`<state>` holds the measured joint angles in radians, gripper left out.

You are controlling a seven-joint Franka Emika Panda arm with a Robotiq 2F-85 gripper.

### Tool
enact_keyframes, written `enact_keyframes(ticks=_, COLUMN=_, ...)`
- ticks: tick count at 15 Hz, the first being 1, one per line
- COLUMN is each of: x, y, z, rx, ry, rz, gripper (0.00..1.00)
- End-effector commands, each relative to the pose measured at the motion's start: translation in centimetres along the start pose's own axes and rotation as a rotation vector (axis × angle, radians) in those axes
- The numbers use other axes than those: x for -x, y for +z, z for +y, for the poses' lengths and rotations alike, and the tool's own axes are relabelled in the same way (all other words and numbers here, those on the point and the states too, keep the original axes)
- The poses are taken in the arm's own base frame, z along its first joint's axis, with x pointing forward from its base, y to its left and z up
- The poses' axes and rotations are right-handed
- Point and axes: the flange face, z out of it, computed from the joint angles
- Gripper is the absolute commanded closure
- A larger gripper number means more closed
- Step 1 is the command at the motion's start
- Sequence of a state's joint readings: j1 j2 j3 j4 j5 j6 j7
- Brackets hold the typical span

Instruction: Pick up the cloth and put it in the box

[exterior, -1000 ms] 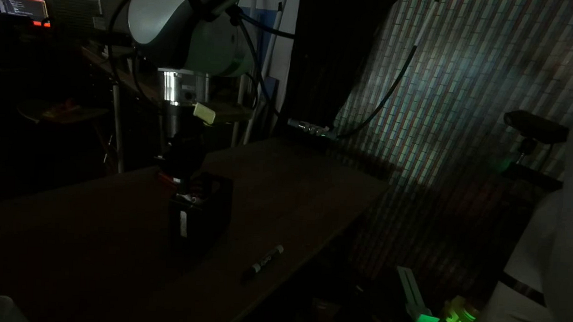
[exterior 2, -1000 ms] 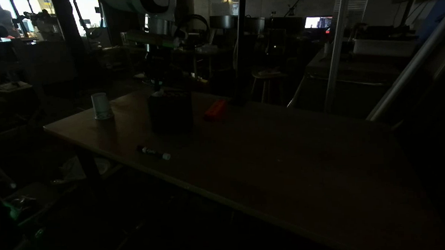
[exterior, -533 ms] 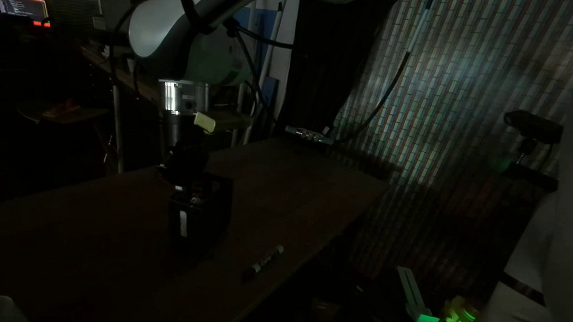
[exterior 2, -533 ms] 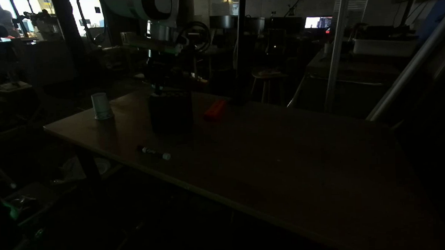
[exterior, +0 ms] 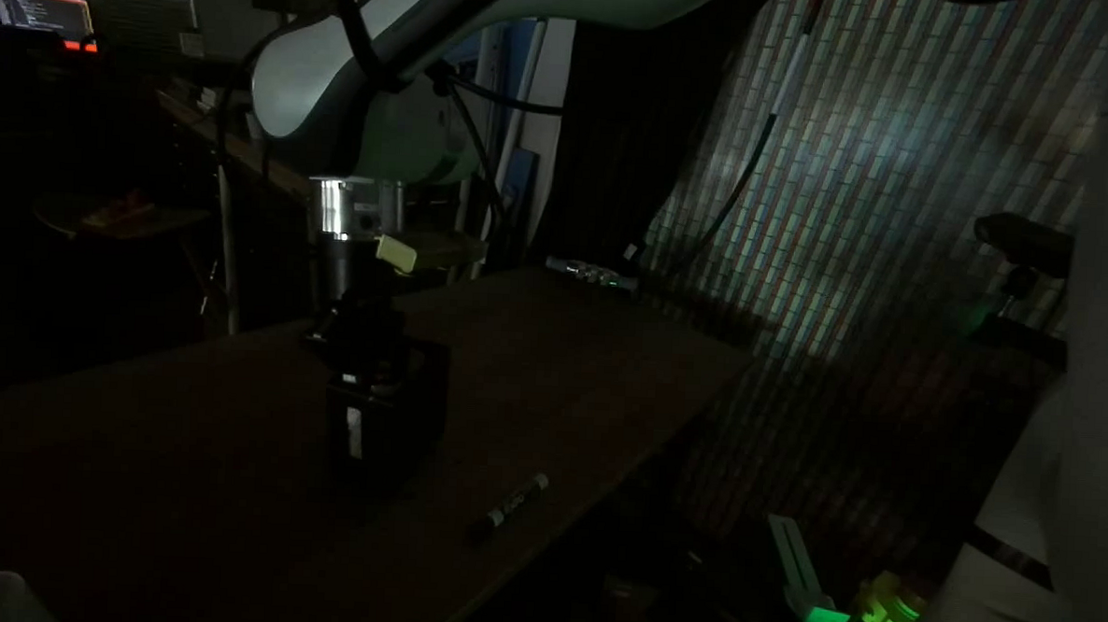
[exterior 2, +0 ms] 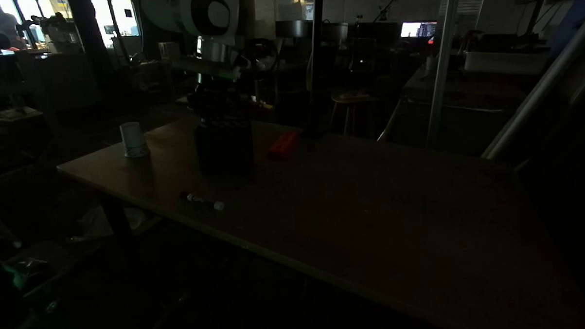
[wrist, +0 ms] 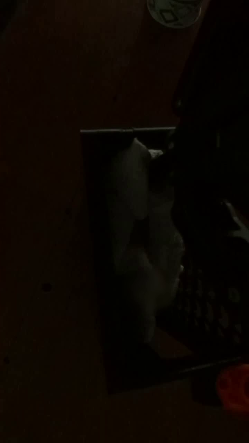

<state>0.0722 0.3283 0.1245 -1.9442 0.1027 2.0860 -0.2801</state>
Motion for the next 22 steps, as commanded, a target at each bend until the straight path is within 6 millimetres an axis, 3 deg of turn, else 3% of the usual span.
enact_keyframes(ticks=1, x=-0.8, y=0.5, z=0.7, rx=-0.020, ry=-0.012, rz=-0.005, gripper=1.00)
enact_keyframes(ticks=14, x=-2.2, y=3.6, z=3.3, rx=-0.126, ry=-0.011, rz=-0.017, gripper=1.00)
enact_keyframes(ticks=22, x=-2.3, y=7.2, z=3.9, rx=-0.243, ry=0.014, rz=-0.027, gripper=1.00)
